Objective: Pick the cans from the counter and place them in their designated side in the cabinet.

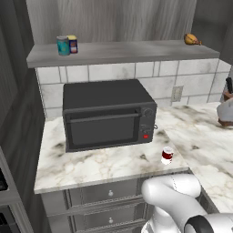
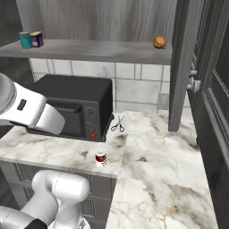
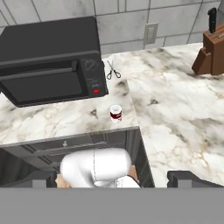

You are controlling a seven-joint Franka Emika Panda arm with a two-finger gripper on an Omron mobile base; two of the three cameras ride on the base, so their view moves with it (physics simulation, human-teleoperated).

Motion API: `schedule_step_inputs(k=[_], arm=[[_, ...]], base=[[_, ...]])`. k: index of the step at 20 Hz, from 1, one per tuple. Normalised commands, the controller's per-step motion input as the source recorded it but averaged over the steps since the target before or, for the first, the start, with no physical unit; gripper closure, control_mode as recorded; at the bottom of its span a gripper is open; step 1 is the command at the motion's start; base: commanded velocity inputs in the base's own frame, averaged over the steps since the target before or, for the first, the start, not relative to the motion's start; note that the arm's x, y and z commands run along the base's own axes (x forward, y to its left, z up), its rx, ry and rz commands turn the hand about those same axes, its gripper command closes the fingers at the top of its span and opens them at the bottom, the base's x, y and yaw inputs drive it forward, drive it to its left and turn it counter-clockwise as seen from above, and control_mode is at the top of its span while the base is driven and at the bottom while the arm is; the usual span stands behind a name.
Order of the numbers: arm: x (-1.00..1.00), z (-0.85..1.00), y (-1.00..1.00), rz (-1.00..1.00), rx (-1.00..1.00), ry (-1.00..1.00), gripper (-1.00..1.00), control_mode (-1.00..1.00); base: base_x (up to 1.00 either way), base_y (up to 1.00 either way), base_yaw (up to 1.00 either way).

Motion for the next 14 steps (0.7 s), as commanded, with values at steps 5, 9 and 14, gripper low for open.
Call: schedule_step_inputs(k=[5, 9, 14], arm=[[0.18, -0.06, 0.0, -0.01, 0.0, -0.01, -1.0, -1.0], [0.15, -0.08, 0.0, -0.02, 0.0, 0.0, -1.0, -1.0], [0.07, -0.12, -0.03, -0.05, 0.04, 0.01, -1.0, -1.0]], base=[[0.0, 0.0, 0.0], [0.0, 0.0, 0.0], [0.0, 0.0, 0.0]])
